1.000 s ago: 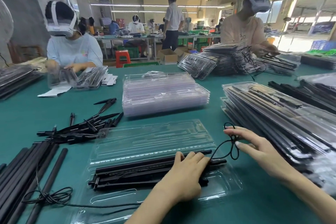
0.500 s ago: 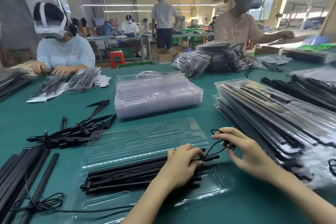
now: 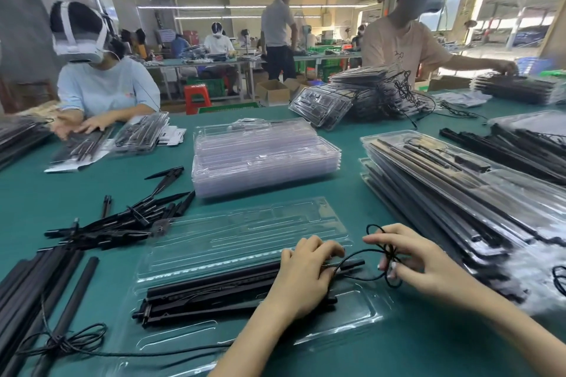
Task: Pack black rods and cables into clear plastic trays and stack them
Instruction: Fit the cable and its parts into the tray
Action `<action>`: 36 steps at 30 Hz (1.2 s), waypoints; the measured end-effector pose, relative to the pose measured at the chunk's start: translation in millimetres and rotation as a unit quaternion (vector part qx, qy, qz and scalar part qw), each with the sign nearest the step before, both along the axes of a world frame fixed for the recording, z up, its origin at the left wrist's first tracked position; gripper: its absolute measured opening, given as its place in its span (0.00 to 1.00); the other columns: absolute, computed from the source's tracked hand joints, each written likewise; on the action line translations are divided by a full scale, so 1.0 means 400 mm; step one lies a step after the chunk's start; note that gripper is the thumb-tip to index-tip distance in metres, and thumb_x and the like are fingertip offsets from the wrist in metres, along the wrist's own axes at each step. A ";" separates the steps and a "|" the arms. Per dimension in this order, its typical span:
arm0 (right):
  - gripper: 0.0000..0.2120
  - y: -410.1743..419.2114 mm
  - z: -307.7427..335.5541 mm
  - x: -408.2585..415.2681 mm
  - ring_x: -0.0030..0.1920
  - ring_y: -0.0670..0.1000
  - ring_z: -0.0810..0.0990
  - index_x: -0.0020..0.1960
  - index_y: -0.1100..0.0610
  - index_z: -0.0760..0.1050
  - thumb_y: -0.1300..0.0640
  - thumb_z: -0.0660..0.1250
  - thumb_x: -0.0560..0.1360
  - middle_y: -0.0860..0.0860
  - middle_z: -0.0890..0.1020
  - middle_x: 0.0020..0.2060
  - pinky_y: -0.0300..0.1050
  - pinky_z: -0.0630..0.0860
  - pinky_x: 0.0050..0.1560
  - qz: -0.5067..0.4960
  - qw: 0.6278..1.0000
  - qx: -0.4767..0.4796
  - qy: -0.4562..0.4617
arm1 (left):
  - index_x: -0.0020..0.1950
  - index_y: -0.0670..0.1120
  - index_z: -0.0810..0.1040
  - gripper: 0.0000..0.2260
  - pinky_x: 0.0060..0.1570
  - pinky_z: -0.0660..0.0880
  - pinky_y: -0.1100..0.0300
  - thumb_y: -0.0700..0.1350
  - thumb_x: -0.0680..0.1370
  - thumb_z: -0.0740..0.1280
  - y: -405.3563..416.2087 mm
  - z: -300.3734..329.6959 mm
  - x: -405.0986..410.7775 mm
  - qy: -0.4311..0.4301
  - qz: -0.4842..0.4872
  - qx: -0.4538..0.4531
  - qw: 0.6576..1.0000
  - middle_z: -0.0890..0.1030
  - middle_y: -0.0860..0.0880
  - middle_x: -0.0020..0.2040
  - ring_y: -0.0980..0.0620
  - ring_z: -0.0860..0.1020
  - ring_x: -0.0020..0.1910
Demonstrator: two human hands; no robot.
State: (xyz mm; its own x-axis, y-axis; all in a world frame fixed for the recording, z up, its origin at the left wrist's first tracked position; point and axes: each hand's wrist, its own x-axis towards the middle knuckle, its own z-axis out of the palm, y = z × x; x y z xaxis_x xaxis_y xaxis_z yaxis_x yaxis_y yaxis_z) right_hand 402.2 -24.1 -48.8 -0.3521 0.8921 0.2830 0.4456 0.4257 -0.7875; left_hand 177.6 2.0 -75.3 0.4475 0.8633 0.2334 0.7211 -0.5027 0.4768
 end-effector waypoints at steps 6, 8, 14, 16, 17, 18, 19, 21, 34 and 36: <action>0.31 -0.010 0.005 0.016 0.55 0.48 0.81 0.63 0.54 0.74 0.82 0.52 0.72 0.51 0.71 0.61 0.43 0.77 0.56 -0.013 0.997 -0.076 0.032 | 0.61 0.57 0.77 0.12 0.60 0.58 0.60 0.45 0.82 0.58 -0.003 0.023 -0.021 -0.047 -0.024 -0.020 0.998 0.68 0.60 0.57 0.59 0.65 0.61; 0.33 -0.015 0.004 0.018 0.59 0.43 0.76 0.64 0.50 0.73 0.81 0.52 0.72 0.47 0.71 0.61 0.36 0.68 0.63 -0.031 0.998 -0.026 -0.057 | 0.63 0.57 0.76 0.14 0.64 0.60 0.60 0.44 0.82 0.58 -0.010 0.036 -0.049 -0.058 -0.006 0.009 0.998 0.70 0.61 0.61 0.61 0.67 0.63; 0.29 -0.015 -0.012 0.032 0.52 0.44 0.76 0.63 0.45 0.75 0.75 0.59 0.74 0.40 0.70 0.58 0.28 0.65 0.54 -0.063 0.970 0.092 -0.218 | 0.71 0.74 0.45 0.20 0.73 0.34 0.58 0.63 0.80 0.47 -0.095 -0.002 -0.143 0.131 -0.001 0.000 0.991 0.44 0.69 0.75 0.66 0.37 0.74; 0.28 -0.015 -0.019 0.036 0.51 0.46 0.77 0.64 0.47 0.75 0.73 0.60 0.74 0.39 0.69 0.57 0.29 0.66 0.53 -0.070 0.961 0.100 -0.249 | 0.67 0.77 0.39 0.20 0.72 0.30 0.50 0.67 0.79 0.45 -0.111 -0.011 -0.150 0.167 0.007 -0.026 0.986 0.39 0.68 0.74 0.64 0.32 0.73; 0.28 -0.015 -0.019 0.034 0.51 0.47 0.77 0.66 0.47 0.74 0.73 0.60 0.74 0.40 0.69 0.57 0.31 0.67 0.53 -0.071 0.954 0.099 -0.273 | 0.67 0.78 0.39 0.21 0.72 0.29 0.47 0.68 0.78 0.45 -0.113 -0.013 -0.150 0.175 0.017 -0.035 0.984 0.38 0.68 0.75 0.63 0.31 0.73; 0.28 -0.014 -0.019 0.030 0.51 0.47 0.77 0.68 0.47 0.72 0.72 0.60 0.75 0.42 0.69 0.57 0.32 0.68 0.53 -0.073 0.947 0.099 -0.296 | 0.68 0.77 0.39 0.22 0.71 0.29 0.43 0.68 0.77 0.45 -0.110 -0.013 -0.149 0.180 0.027 -0.040 0.982 0.38 0.67 0.75 0.61 0.31 0.73; 0.28 -0.013 -0.017 0.027 0.51 0.47 0.77 0.70 0.47 0.70 0.71 0.60 0.75 0.44 0.69 0.57 0.34 0.68 0.52 -0.075 0.941 0.100 -0.315 | 0.70 0.75 0.39 0.23 0.70 0.29 0.40 0.69 0.77 0.46 -0.107 -0.014 -0.147 0.187 0.034 -0.042 0.981 0.38 0.66 0.75 0.60 0.31 0.74; 0.29 -0.015 -0.009 0.023 0.51 0.48 0.76 0.72 0.47 0.67 0.70 0.60 0.76 0.47 0.70 0.57 0.36 0.70 0.52 -0.079 0.927 0.105 -0.350 | 0.72 0.72 0.41 0.27 0.68 0.29 0.35 0.71 0.75 0.46 -0.101 -0.013 -0.143 0.196 0.043 -0.045 0.979 0.38 0.66 0.75 0.59 0.31 0.74; 0.33 -0.011 0.048 0.022 0.27 0.48 0.74 0.44 0.50 0.82 0.75 0.79 0.44 0.51 0.78 0.39 0.35 0.64 0.26 -0.058 0.820 0.268 -0.503 | 0.72 0.73 0.41 0.27 0.65 0.25 0.35 0.70 0.76 0.49 -0.095 -0.004 -0.150 0.187 0.025 -0.086 0.978 0.38 0.63 0.76 0.58 0.30 0.74; 0.32 -0.015 0.060 0.022 0.30 0.48 0.77 0.44 0.48 0.83 0.67 0.84 0.43 0.53 0.80 0.42 0.38 0.71 0.28 -0.050 0.832 0.257 -0.489 | 0.72 0.73 0.42 0.29 0.65 0.25 0.35 0.71 0.74 0.51 -0.094 -0.005 -0.148 0.187 0.029 -0.089 0.978 0.38 0.63 0.76 0.58 0.31 0.74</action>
State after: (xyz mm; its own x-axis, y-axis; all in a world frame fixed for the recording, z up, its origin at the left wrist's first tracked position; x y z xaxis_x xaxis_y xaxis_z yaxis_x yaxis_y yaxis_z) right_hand 411.1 -30.1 -24.7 -0.5696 0.7803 0.2582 0.8198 0.5170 0.2461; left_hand 118.5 -35.6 -77.2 0.4219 0.9018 -0.0930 0.8864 -0.3888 0.2511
